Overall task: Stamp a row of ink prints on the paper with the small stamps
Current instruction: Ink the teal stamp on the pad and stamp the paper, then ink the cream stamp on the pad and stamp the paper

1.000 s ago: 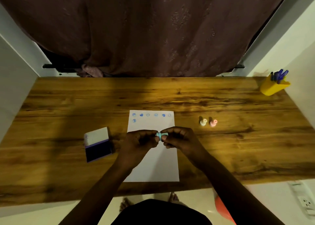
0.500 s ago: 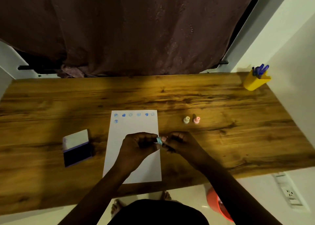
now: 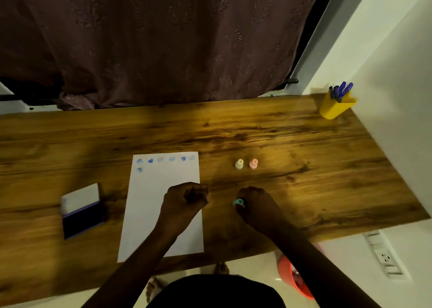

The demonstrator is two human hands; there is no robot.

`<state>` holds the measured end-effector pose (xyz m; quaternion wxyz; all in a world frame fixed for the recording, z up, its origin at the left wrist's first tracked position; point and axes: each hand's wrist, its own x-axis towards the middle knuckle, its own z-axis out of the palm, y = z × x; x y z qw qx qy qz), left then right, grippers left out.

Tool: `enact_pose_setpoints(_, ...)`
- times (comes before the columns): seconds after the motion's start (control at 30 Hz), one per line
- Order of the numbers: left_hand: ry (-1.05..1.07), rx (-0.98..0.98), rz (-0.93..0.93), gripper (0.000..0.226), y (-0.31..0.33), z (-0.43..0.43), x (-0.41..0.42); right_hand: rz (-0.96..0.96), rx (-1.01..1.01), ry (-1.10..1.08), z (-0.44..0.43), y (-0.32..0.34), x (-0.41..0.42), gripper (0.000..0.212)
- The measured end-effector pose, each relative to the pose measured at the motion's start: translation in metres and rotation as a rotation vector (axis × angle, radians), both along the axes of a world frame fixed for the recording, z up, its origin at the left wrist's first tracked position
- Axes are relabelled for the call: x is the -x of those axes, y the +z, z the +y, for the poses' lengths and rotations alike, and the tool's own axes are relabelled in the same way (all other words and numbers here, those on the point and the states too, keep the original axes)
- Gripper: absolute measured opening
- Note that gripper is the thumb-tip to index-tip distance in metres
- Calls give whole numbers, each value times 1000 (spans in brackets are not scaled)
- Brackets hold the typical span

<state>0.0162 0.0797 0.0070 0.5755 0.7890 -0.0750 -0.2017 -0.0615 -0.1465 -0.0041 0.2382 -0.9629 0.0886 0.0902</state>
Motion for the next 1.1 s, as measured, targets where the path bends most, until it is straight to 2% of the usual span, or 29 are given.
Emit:
enact_pose_setpoints(0.33, 25, -20, 17, 19, -3, -14, 1, 23, 32, 118, -7, -6, -4, 31)
enact_pose_setpoints(0.4, 33, -30, 14, 20, -4, -15, 1, -41, 26, 137, -10, 0, -6, 35)
enact_pose_setpoints(0.5, 49, -58, 18, 19, -5, -15, 1, -157, -22, 68, -20, 13, -22, 20)
enact_pose_setpoints(0.63, 72, -68, 26, 17, -5, -15, 3, -114, 42, -75, -40, 20, -61, 32)
enact_pose_setpoints(0.77, 108, -34, 19, 23, -3, -15, 7, -59, 179, -60, -36, 14, -90, 32)
enact_pose_setpoints(0.93, 139, -23, -5, 28, -1, -12, 7, 18, 241, 5, -31, 1, -102, 23)
enact_pose_setpoints(1.0, 149, -16, -10, 29, 0, -9, 6, -9, 192, -10, -30, 1, -103, 21)
enact_pose_setpoints(1.1, 183, 51, 8, 28, 3, -6, 2, -59, -124, -171, -23, 11, -104, 13)
